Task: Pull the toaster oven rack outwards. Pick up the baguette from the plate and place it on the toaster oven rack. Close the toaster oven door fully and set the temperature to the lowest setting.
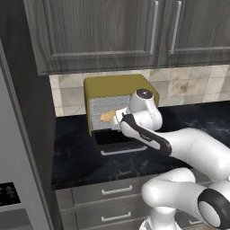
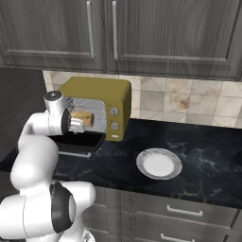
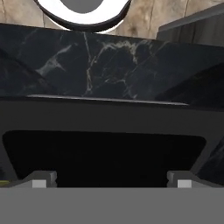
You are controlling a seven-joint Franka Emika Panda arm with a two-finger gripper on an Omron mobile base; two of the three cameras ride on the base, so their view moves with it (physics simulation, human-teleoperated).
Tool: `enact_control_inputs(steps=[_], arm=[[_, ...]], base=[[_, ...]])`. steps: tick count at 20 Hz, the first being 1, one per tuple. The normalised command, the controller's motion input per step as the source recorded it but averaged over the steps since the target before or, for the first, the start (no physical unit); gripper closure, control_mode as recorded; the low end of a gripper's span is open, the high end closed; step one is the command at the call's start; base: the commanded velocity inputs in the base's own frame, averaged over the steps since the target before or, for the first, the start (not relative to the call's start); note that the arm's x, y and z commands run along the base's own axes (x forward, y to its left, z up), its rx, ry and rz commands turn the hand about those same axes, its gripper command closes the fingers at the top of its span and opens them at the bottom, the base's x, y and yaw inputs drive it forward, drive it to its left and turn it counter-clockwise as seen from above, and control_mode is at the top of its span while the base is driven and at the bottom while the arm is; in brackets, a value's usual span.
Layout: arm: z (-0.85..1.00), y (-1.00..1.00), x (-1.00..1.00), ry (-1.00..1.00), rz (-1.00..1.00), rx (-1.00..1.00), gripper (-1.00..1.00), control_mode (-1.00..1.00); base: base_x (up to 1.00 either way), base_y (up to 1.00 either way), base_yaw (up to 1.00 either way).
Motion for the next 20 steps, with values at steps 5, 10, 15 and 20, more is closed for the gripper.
enact_control_inputs(steps=[5, 10, 15, 20], arm=[[-0.22, 0.04, 0.11, 0.00, -0.04, 0.00, -1.00, -1.00], [-0.18, 0.08, 0.11, 0.00, -0.03, 0.00, -1.00, -1.00], [-0.14, 0.07, 0.11, 0.00, -0.03, 0.00, -1.00, -1.00], [-0.14, 0.05, 0.13, 0.00, -0.02, 0.00, -1.00, -1.00]], base=[[0.00, 0.00, 0.00], [0.00, 0.00, 0.00], [0.00, 0.00, 0.00], [0.00, 0.00, 0.00]])
